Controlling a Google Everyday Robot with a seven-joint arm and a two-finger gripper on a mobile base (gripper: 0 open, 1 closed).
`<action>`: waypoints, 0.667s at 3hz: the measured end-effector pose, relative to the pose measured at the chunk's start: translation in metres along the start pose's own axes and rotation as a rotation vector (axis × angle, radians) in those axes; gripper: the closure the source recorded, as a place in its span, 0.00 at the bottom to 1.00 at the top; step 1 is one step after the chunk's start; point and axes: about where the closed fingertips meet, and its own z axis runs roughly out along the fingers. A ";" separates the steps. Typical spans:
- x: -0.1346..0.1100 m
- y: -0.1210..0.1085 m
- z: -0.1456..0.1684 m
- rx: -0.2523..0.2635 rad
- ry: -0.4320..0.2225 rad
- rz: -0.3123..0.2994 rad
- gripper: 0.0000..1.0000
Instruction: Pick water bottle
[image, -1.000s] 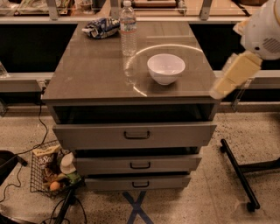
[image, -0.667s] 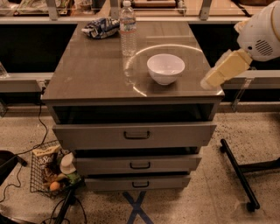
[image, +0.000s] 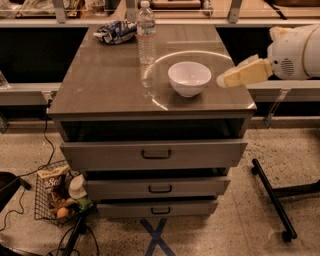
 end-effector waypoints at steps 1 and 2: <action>-0.014 -0.012 -0.001 0.055 -0.046 0.002 0.00; -0.014 -0.012 -0.001 0.055 -0.046 0.002 0.00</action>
Offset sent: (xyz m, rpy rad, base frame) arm 0.0097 -0.0021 0.0166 0.0252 -0.0625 -0.0347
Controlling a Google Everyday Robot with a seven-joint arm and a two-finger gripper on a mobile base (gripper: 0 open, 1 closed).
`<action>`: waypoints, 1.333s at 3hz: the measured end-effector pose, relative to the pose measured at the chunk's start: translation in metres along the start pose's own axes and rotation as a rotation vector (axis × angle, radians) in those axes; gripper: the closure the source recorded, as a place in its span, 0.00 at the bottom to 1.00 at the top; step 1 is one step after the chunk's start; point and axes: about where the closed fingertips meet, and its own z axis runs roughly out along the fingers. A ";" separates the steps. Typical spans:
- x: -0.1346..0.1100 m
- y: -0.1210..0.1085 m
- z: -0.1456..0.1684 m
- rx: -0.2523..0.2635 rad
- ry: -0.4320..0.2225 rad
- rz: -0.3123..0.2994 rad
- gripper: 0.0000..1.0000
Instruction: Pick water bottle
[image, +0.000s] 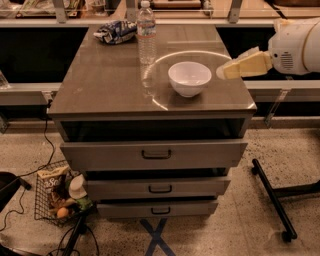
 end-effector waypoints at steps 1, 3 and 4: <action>-0.012 0.001 0.016 -0.009 -0.056 -0.001 0.00; -0.066 -0.003 0.119 -0.112 -0.296 0.044 0.00; -0.073 -0.007 0.158 -0.150 -0.327 0.080 0.00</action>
Offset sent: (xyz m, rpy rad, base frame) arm 0.1122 0.0837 0.0191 0.2657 -0.2028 0.1828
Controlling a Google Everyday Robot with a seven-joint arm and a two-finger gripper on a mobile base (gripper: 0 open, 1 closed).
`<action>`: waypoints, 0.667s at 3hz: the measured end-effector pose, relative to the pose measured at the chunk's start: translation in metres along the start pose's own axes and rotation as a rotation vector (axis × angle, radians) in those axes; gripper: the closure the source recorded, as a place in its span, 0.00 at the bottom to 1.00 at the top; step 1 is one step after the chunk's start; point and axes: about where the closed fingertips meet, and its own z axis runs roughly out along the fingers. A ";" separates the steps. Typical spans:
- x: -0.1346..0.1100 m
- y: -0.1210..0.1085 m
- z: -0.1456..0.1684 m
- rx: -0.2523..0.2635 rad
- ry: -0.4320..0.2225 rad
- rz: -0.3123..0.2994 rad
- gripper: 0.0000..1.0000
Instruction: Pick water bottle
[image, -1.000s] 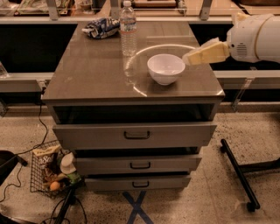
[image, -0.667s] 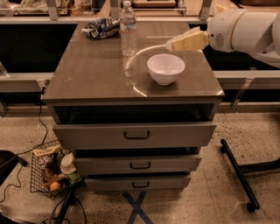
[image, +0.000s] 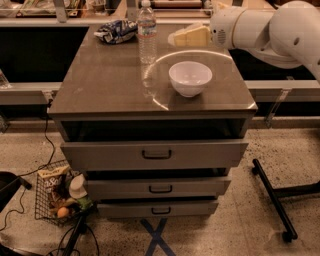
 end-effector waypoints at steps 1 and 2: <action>0.010 -0.009 0.043 -0.002 -0.008 0.052 0.00; 0.015 -0.011 0.069 0.024 0.031 0.059 0.00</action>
Offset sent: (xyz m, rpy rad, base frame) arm 0.0824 0.0468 -0.0289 -0.0052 0.0888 -0.0923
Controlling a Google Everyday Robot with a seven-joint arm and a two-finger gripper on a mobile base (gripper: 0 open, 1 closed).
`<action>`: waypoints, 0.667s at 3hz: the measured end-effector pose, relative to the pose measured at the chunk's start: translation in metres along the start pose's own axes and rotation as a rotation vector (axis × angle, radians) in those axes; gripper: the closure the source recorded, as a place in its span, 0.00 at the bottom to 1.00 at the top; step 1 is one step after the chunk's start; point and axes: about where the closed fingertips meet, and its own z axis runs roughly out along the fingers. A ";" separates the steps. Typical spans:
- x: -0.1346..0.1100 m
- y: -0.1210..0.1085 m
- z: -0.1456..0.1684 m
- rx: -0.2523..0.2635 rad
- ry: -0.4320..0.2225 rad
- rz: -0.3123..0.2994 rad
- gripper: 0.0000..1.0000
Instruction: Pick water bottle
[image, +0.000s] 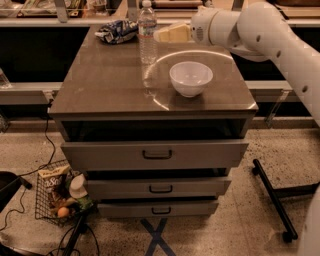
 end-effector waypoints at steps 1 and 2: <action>-0.002 0.003 0.024 0.004 -0.002 0.006 0.00; -0.003 0.016 0.063 -0.042 -0.037 0.037 0.00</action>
Offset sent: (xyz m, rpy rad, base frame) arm 0.0395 0.0479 -0.0028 0.0608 -0.0046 0.0257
